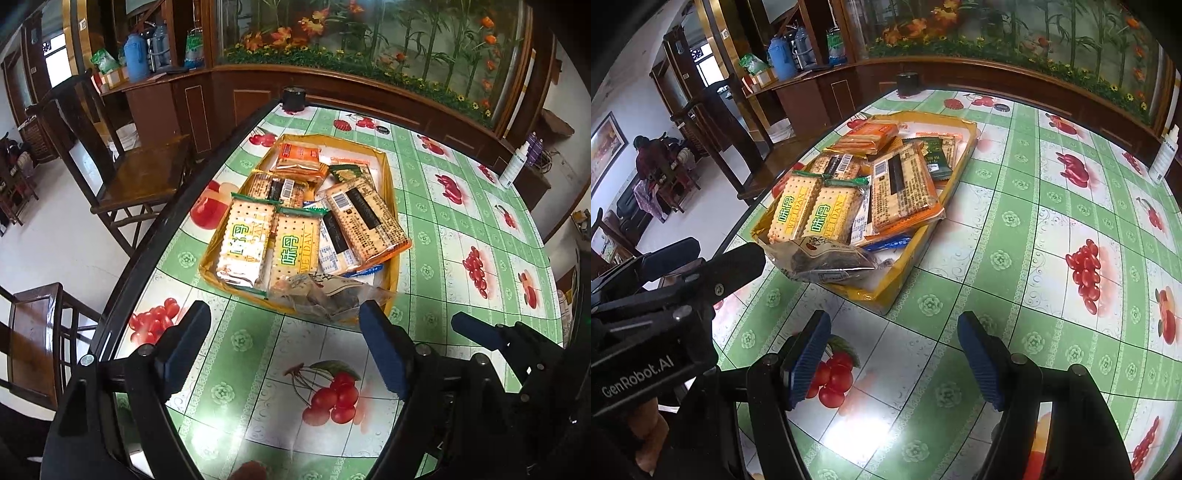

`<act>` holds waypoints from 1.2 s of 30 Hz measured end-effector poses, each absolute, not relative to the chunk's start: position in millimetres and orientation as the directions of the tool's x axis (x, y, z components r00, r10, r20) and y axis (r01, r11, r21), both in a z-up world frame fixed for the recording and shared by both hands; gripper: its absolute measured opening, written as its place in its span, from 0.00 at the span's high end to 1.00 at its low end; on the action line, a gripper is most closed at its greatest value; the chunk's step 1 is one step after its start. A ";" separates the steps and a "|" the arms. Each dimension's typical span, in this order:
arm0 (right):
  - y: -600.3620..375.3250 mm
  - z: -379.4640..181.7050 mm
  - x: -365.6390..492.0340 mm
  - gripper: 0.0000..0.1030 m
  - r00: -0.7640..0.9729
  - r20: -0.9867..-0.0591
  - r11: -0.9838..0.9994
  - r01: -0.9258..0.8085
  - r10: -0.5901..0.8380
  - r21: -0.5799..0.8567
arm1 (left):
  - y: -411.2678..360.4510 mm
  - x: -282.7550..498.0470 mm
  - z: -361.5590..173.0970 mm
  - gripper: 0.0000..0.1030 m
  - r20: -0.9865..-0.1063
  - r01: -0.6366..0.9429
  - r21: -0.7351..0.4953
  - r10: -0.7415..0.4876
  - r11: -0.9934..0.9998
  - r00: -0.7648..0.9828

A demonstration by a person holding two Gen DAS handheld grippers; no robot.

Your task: Organize snacks

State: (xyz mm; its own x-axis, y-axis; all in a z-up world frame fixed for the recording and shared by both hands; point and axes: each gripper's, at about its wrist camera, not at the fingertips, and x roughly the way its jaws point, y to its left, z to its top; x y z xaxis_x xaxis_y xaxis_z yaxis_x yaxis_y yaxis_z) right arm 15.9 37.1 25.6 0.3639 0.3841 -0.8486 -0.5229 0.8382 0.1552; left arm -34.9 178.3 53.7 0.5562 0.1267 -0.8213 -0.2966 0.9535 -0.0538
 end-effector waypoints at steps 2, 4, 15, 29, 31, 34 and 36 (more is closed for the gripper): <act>36.1 24.3 16.0 0.29 0.361 -0.850 0.839 -0.521 0.383 0.157 | 177.8 -35.1 52.7 0.20 -0.825 -0.297 -0.052 0.127 0.953 0.550; 35.7 22.9 16.2 0.29 0.358 -0.853 0.839 -0.521 0.381 0.156 | 176.3 -35.0 52.3 0.20 -0.826 -0.293 -0.047 0.128 0.955 0.550; 34.2 22.0 16.2 0.29 0.359 -0.853 0.838 -0.524 0.379 0.152 | 170.7 -33.1 52.6 0.19 -0.826 -0.279 -0.022 0.140 0.960 0.546; 33.0 18.8 17.7 0.29 0.353 -0.856 0.836 -0.527 0.378 0.152 | 172.0 -31.6 51.4 0.20 -0.832 -0.268 -0.037 0.119 0.963 0.542; 33.0 18.9 17.6 0.29 0.352 -0.856 0.836 -0.526 0.378 0.153 | 170.9 -32.0 51.8 0.20 -0.830 -0.263 -0.032 0.122 0.964 0.545; 33.1 18.9 17.6 0.29 0.352 -0.856 0.837 -0.526 0.378 0.153 | 170.2 -31.7 51.9 0.20 -0.829 -0.260 -0.031 0.121 0.965 0.546; 32.9 19.0 17.5 0.29 0.354 -0.855 0.836 -0.527 0.378 0.152 | 169.9 -31.8 52.0 0.20 -0.829 -0.263 -0.029 0.124 0.964 0.545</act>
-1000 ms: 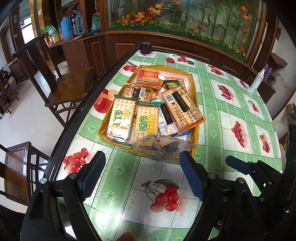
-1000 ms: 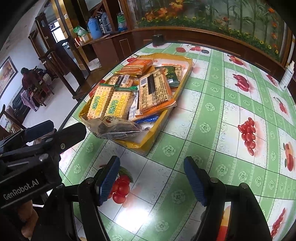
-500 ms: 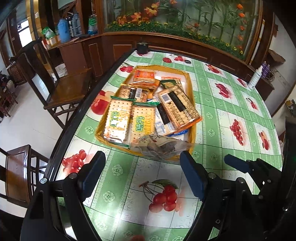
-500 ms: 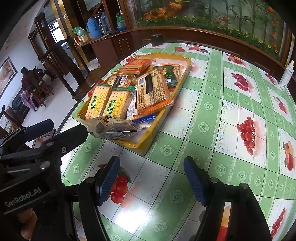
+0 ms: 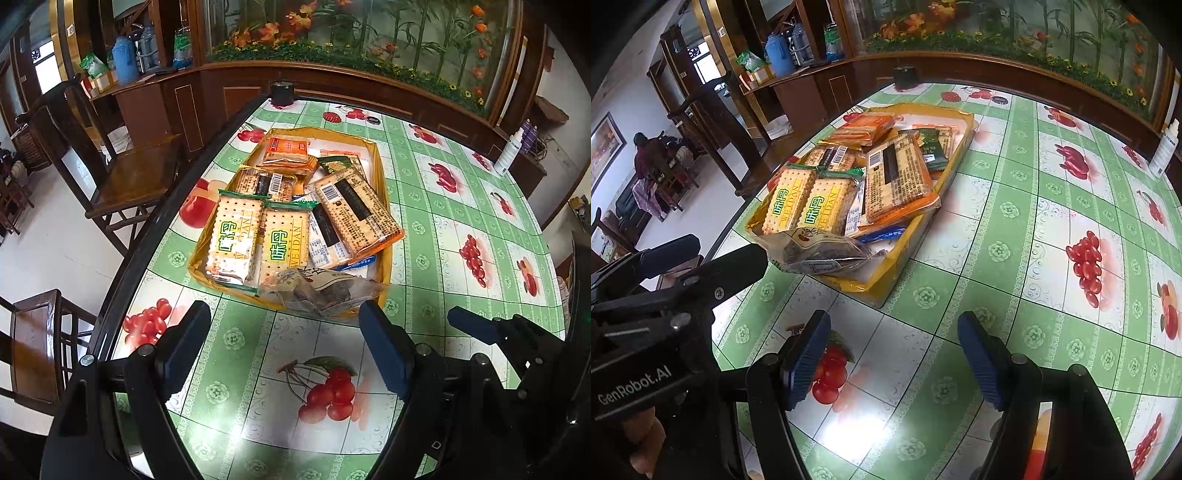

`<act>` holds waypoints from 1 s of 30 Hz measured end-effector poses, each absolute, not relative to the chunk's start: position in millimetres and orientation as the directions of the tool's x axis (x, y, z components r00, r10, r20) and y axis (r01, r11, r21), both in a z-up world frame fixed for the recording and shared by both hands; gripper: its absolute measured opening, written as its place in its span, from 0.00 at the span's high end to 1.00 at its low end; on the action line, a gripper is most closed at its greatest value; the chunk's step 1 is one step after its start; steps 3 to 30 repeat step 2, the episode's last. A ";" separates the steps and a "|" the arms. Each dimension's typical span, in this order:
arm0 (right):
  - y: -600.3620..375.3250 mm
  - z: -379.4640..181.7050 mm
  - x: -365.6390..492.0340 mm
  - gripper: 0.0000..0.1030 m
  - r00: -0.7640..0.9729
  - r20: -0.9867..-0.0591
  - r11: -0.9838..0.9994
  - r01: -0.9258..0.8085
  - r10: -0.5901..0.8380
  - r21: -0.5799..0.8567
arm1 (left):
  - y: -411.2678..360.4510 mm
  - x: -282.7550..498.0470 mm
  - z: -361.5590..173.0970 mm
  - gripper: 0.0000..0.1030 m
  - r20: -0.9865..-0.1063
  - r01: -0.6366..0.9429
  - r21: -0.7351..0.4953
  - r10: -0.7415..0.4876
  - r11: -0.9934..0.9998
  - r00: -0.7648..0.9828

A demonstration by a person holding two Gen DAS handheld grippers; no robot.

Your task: Organize snacks

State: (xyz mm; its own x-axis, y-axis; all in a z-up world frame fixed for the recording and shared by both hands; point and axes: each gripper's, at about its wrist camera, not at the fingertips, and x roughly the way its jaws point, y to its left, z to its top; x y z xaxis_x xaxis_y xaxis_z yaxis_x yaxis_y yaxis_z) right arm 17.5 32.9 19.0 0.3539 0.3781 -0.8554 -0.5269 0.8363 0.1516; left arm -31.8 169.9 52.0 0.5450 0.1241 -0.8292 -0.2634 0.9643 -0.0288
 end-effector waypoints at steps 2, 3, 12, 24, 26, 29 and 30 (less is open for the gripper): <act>32.8 18.9 17.7 0.29 0.353 -0.856 0.836 -0.527 0.378 0.152 | 170.2 -31.5 52.7 0.20 -0.829 -0.264 -0.029 0.124 0.964 0.545; 32.8 18.9 17.7 0.29 0.353 -0.856 0.836 -0.527 0.378 0.152 | 170.2 -31.5 52.7 0.20 -0.829 -0.264 -0.029 0.124 0.964 0.545; 32.8 18.9 17.7 0.29 0.353 -0.856 0.836 -0.527 0.378 0.152 | 170.2 -31.5 52.7 0.20 -0.829 -0.264 -0.029 0.124 0.964 0.545; 32.8 18.9 17.7 0.29 0.353 -0.856 0.836 -0.527 0.378 0.152 | 170.2 -31.5 52.7 0.20 -0.829 -0.264 -0.029 0.124 0.964 0.545; 32.8 18.9 17.7 0.29 0.353 -0.856 0.836 -0.527 0.378 0.152 | 170.2 -31.5 52.7 0.20 -0.829 -0.264 -0.029 0.124 0.964 0.545; 32.8 18.9 17.7 0.29 0.353 -0.856 0.836 -0.527 0.378 0.152 | 170.2 -31.5 52.7 0.20 -0.829 -0.264 -0.029 0.124 0.964 0.545; 32.8 18.9 17.7 0.29 0.353 -0.856 0.836 -0.527 0.378 0.152 | 170.2 -31.5 52.7 0.20 -0.829 -0.264 -0.029 0.124 0.964 0.545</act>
